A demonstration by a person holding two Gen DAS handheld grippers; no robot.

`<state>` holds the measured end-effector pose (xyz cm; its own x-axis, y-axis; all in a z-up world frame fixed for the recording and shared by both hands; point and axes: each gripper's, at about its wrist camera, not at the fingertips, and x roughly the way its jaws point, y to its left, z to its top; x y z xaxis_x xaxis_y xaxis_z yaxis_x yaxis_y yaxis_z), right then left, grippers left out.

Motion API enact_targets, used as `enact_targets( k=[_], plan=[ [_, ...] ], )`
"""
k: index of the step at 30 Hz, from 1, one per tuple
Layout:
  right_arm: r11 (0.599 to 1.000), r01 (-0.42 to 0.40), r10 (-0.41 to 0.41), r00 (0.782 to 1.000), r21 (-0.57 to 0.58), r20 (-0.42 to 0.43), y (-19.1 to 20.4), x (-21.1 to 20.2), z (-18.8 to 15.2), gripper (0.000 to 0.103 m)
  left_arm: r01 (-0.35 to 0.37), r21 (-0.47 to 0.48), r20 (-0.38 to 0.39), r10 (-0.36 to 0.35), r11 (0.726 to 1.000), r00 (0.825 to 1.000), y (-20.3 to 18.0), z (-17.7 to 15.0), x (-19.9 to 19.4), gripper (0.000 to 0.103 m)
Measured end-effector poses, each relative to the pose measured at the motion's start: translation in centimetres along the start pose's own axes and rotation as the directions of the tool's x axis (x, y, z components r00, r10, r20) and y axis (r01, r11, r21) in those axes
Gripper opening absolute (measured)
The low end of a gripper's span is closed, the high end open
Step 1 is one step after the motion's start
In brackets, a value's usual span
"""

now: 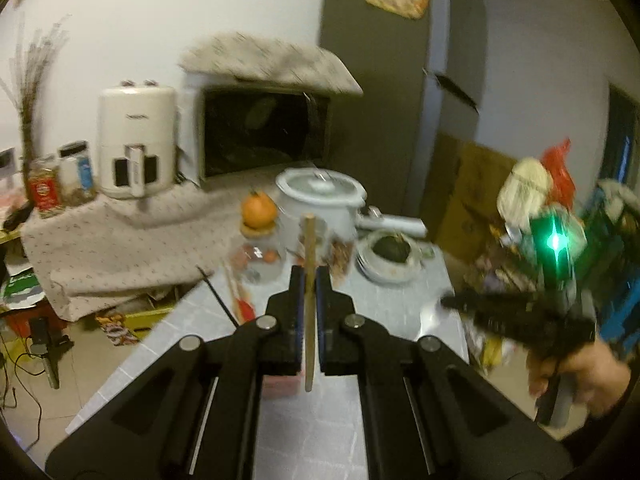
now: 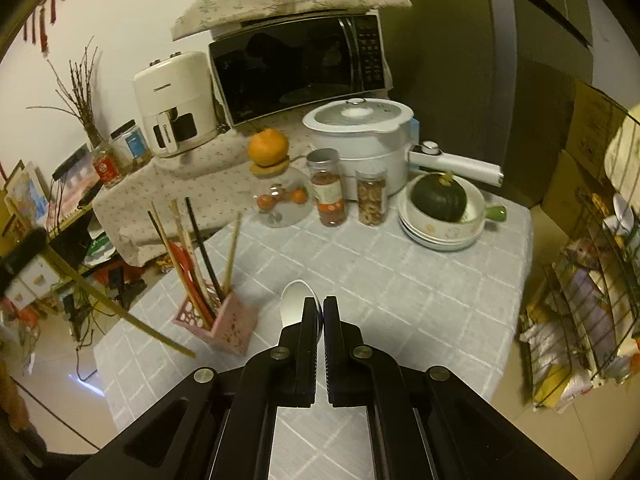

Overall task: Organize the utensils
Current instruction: 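Carry the wooden chopstick and white spoon over the pink basket with both tools, then open both tools to drop the chopstick and spoon into the pink basket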

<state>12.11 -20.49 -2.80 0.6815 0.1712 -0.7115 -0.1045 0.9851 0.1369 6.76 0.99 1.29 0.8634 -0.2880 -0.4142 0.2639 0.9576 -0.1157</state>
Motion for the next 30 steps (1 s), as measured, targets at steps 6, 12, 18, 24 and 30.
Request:
enact_targets(
  k=[6,12,18,24,30],
  plan=[
    [1.0,0.0,0.0,1.0,-0.012,0.003,1.6,1.0,0.2,0.003,-0.044,-0.08,0.034,0.047,0.996,0.998,2.3,0.0,1.1,0.006],
    [1.0,0.003,-0.002,1.0,-0.03,0.03,3.0,1.6,0.5,0.003,-0.066,-0.1,0.007,0.067,0.993,0.998,2.8,-0.6,3.6,0.006],
    [0.999,0.002,0.0,0.998,-0.034,0.07,3.7,2.0,1.1,0.003,-0.109,-0.109,-0.096,0.099,0.988,0.991,3.3,-2.3,6.8,0.006],
    [1.0,-0.014,0.017,0.995,-0.027,0.098,4.3,2.4,1.5,0.003,-0.13,-0.106,-0.173,0.11,0.986,0.979,4.0,-3.4,9.0,0.007],
    [0.997,-0.021,0.029,0.991,-0.068,0.129,6.0,2.7,1.6,0.003,-0.123,-0.129,-0.16,0.101,0.984,0.982,4.5,-3.0,8.2,0.049]
  ],
)
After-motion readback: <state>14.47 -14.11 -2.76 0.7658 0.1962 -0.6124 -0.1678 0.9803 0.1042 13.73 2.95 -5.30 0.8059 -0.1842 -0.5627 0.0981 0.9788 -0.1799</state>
